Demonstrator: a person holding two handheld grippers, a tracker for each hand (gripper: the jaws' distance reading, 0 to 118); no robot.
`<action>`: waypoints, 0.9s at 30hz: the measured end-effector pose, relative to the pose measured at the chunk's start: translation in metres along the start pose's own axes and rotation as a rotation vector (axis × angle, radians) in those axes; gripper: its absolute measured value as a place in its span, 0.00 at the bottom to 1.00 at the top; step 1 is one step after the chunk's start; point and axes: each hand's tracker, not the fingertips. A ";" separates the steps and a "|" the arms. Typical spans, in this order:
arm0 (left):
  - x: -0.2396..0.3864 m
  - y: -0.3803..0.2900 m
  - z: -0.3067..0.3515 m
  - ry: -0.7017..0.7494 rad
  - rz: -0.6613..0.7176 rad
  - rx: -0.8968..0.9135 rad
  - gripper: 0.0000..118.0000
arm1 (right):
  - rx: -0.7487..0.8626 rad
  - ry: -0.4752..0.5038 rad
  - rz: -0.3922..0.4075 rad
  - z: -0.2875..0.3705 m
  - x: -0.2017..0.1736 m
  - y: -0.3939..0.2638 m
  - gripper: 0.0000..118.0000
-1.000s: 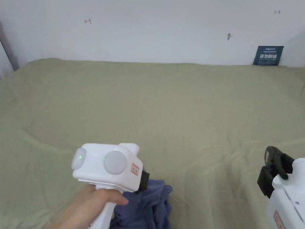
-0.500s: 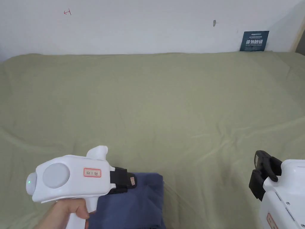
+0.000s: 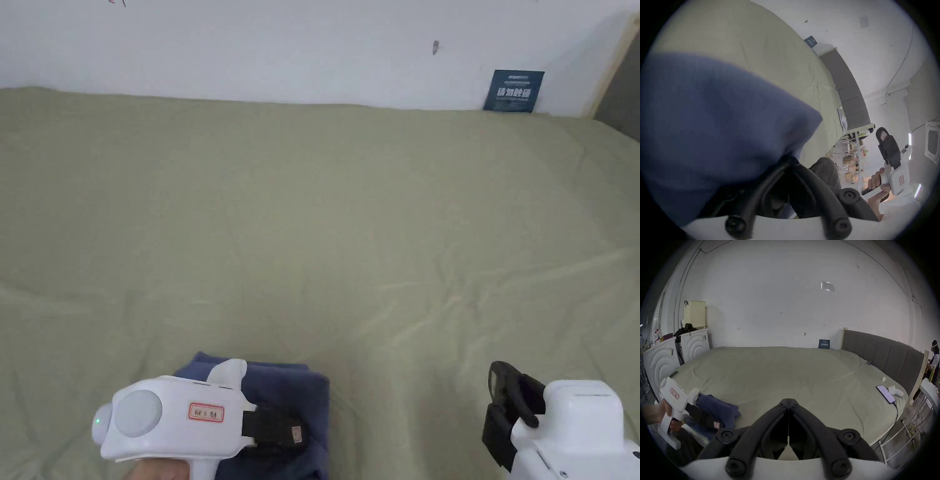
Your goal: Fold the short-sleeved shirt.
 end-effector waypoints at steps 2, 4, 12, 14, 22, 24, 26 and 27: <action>0.007 0.002 0.026 -0.021 -0.015 0.041 0.00 | -0.022 0.077 -0.026 -0.006 -0.008 0.001 0.00; 0.000 0.008 0.054 -0.030 -0.009 0.096 0.00 | -0.068 0.198 -0.053 -0.014 -0.020 0.004 0.00; -0.031 0.019 0.137 0.137 -0.022 0.180 0.00 | -0.526 0.950 -0.472 -0.119 -0.076 -0.021 0.00; -0.046 0.022 0.142 0.163 0.009 0.174 0.00 | -0.615 0.981 -0.514 -0.147 -0.087 -0.037 0.00; -0.085 0.025 0.127 0.131 0.076 0.097 0.00 | -0.845 1.152 -0.975 -0.227 -0.068 -0.119 0.00; -0.091 0.026 0.124 0.064 0.077 0.089 0.27 | -0.822 1.132 -0.962 -0.220 -0.067 -0.116 0.00; -0.097 0.031 0.116 0.036 0.089 0.073 0.90 | -0.822 1.142 -0.940 -0.218 -0.069 -0.113 0.00; -0.102 0.033 0.109 -0.019 0.090 0.043 1.00 | -0.825 1.144 -0.938 -0.216 -0.070 -0.112 0.00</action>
